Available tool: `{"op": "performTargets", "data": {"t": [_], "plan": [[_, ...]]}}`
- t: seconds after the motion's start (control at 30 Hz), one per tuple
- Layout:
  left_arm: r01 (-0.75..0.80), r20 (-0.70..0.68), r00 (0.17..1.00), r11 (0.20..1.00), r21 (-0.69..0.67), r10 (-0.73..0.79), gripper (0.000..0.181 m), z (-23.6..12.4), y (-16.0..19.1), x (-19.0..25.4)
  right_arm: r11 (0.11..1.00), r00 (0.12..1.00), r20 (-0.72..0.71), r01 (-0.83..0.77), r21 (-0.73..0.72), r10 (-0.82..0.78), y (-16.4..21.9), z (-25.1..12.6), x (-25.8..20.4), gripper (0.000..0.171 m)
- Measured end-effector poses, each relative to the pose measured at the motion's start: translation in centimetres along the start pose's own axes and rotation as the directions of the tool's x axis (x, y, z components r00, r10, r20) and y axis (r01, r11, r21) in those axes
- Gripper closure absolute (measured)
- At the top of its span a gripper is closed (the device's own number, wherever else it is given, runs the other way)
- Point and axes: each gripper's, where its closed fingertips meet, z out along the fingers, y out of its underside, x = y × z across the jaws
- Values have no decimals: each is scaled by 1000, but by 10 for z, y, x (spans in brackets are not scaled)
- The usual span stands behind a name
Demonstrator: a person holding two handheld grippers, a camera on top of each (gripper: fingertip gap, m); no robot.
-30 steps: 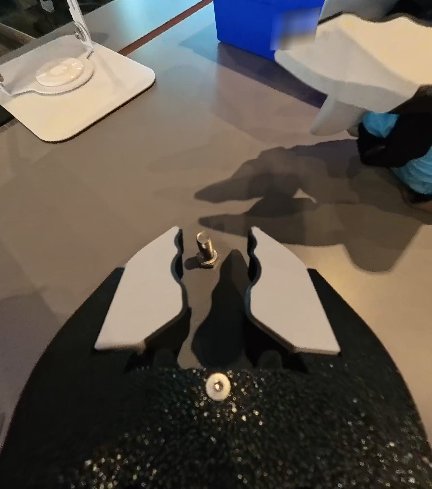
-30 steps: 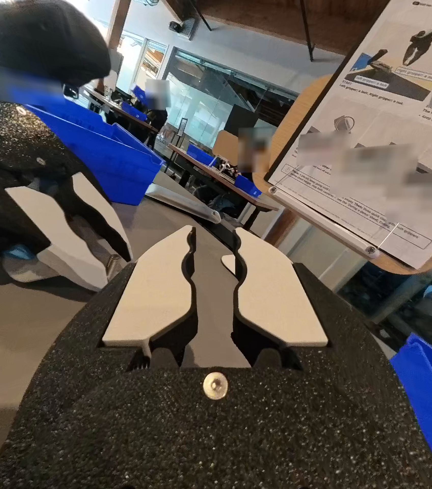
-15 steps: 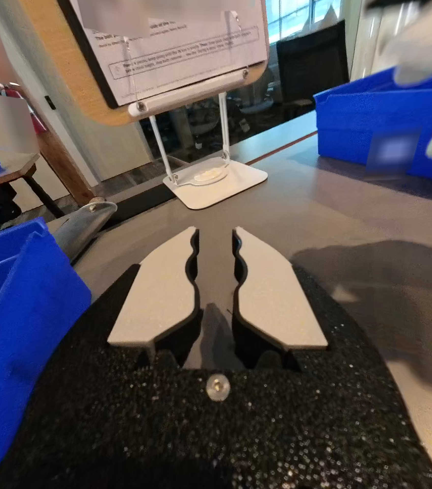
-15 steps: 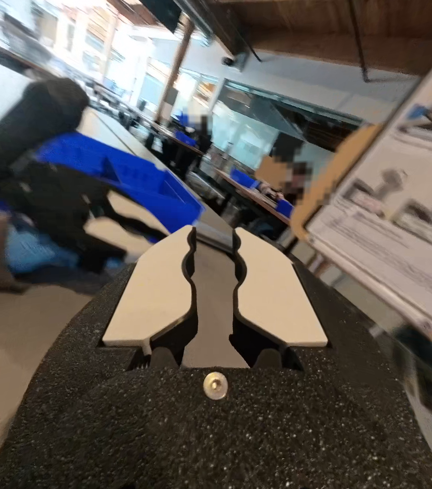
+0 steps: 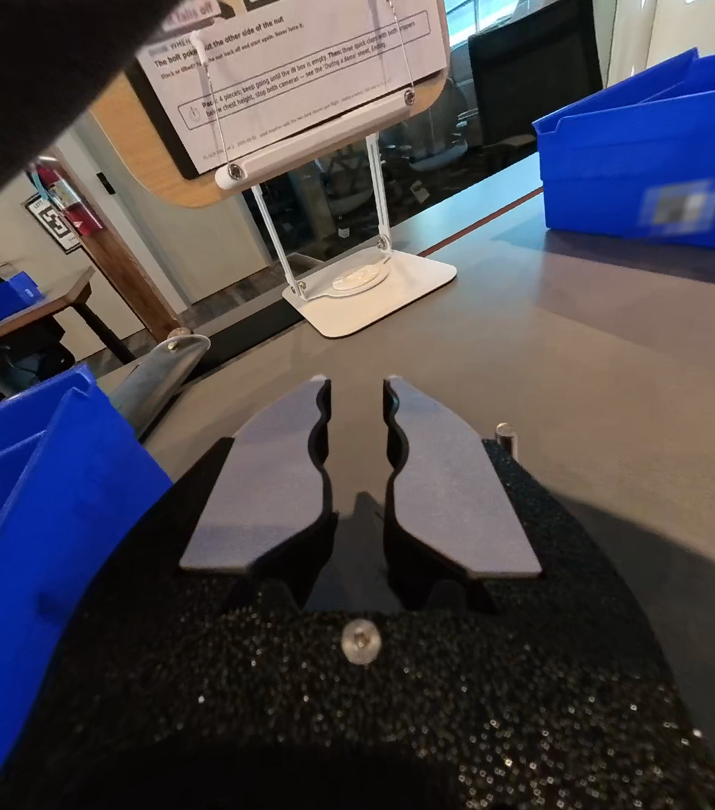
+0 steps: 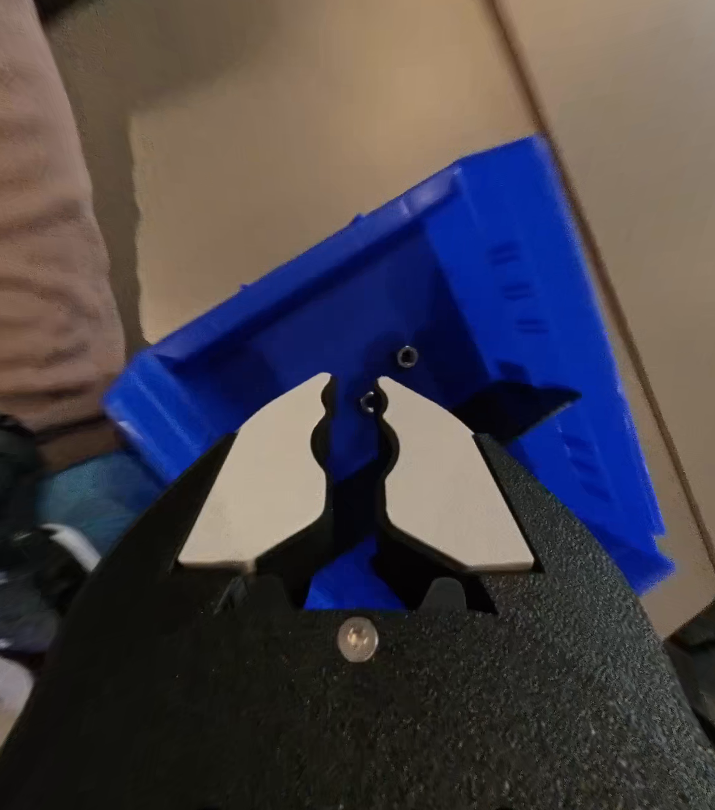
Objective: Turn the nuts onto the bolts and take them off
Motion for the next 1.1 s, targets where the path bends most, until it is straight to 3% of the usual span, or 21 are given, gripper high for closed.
{"op": "performTargets", "data": {"t": [0.03, 0.27, 0.57, 0.9, 1.1], "plan": [[-5, 0, 1000, 1000, 4, 5, 160, 0, -1, 0, 998, 999, 43, 25, -56, -23, 3, 16, 3, 152], [-49, -9, 999, 999, 5, 49, 160, 0, -1, 5, 926, 975, 171, 190, -327, -140, 31, 82, 23, 142], [-60, -12, 998, 998, 1, 60, 160, 1, -1, 5, 865, 965, 198, 247, -436, -175, 49, 103, 38, 142], [-72, -17, 997, 997, -3, 72, 160, 1, 0, 7, 880, 964, 258, 173, -442, -60, 47, 104, 34, 153], [-91, -19, 996, 996, -2, 91, 160, 1, -1, 9, 922, 988, 109, 141, -360, -108, 26, 62, 39, 154]]}}
